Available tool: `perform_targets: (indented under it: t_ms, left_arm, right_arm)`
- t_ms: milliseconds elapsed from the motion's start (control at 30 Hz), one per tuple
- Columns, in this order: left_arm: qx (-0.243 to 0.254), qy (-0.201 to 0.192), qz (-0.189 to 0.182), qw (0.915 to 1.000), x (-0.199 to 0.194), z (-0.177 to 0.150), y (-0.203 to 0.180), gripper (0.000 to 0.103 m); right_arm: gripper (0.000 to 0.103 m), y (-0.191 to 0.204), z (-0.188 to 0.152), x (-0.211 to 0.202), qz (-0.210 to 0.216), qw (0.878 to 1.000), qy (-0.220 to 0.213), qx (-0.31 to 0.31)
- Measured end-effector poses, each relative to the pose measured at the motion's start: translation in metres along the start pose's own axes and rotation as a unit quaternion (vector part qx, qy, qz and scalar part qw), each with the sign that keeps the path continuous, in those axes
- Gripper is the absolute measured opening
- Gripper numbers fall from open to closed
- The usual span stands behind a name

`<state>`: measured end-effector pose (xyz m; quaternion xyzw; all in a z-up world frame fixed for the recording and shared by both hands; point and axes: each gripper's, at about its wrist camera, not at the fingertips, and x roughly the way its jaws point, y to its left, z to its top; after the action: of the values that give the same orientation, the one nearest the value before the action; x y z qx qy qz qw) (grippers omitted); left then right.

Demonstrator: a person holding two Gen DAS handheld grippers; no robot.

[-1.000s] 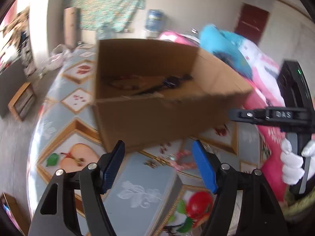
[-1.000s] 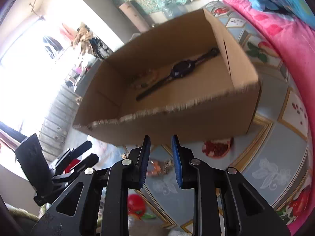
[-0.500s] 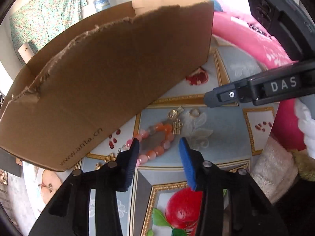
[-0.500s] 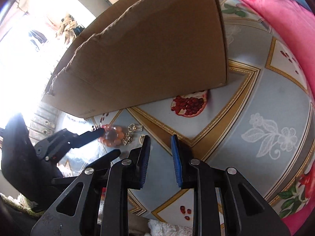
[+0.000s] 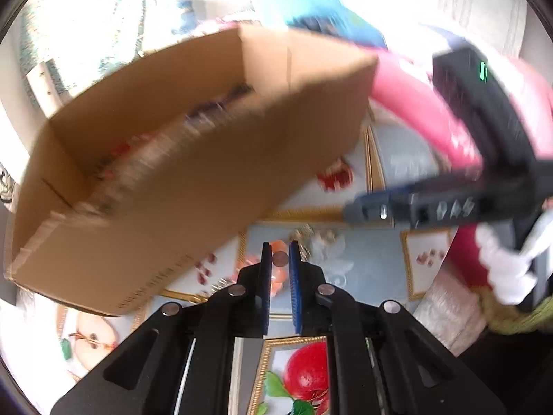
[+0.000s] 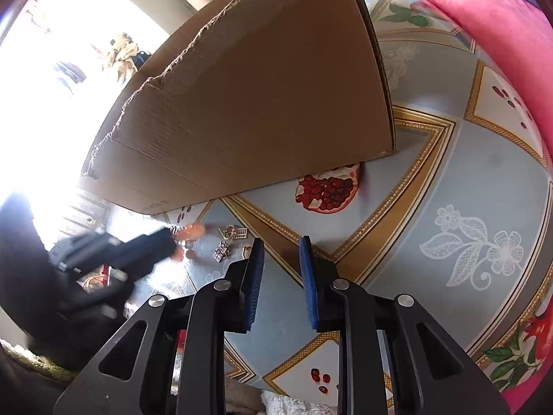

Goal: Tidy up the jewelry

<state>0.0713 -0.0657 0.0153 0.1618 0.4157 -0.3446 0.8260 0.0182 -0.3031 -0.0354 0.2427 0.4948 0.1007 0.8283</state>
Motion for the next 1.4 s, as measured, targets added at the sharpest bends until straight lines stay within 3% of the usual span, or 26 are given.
perform_targets:
  t_ms: [100,200,267,333,467,567,667,733,800,1000,1200,1400]
  left_arm:
    - [-0.045,-0.024,-0.012,0.9986,-0.026,0.003,0.02,0.009]
    - [-0.11,-0.042,-0.053,0.9917,-0.045,-0.002,0.036,0.009]
    - [-0.171,-0.05,-0.091,0.9797,-0.055,-0.011,0.057,0.009]
    - [-0.218,-0.05,-0.105,0.969,-0.054,-0.025,0.068,0.009]
    - [-0.303,-0.039,-0.107,0.9462,-0.042,-0.062,0.094,0.009]
    - [-0.331,-0.034,-0.076,0.9401,-0.044,-0.083,0.108,0.009]
    - [-0.33,-0.032,-0.039,0.9428,-0.045,-0.086,0.112,0.01]
    - [-0.318,-0.028,-0.014,0.9475,-0.046,-0.083,0.111,0.019]
    - [-0.307,-0.032,-0.001,0.9512,-0.047,-0.082,0.113,0.039]
    - [-0.267,-0.071,0.0,0.961,-0.053,-0.067,0.109,0.04]
    - [-0.259,-0.101,-0.005,0.9605,-0.049,-0.041,0.109,0.043]
    - [-0.273,-0.102,-0.012,0.9565,-0.045,-0.043,0.116,0.043]
  right_arm:
    - [0.022,0.0,0.0,0.004,-0.002,1.0,0.0,0.0]
    - [0.022,0.002,0.0,0.004,-0.004,1.0,0.0,0.001]
    - [0.022,0.002,-0.001,0.004,-0.007,1.0,0.0,0.0]
    - [0.022,0.003,-0.002,0.003,-0.01,1.0,0.0,0.0]
    - [0.022,0.011,-0.002,0.005,-0.017,1.0,0.001,-0.001]
    - [0.022,0.016,-0.003,0.006,-0.024,1.0,0.002,-0.003]
    - [0.022,0.023,-0.003,0.007,-0.032,0.999,0.001,-0.006]
    - [0.022,0.026,-0.004,0.008,-0.034,0.999,-0.001,-0.006]
    - [0.023,0.03,-0.004,0.006,-0.031,0.999,-0.008,-0.008]
    - [0.023,0.053,0.003,-0.001,-0.006,0.999,-0.037,-0.034]
    - [0.023,0.08,0.022,-0.008,0.006,0.995,-0.073,-0.06]
    - [0.023,0.082,0.033,-0.008,0.011,0.994,-0.095,-0.057]
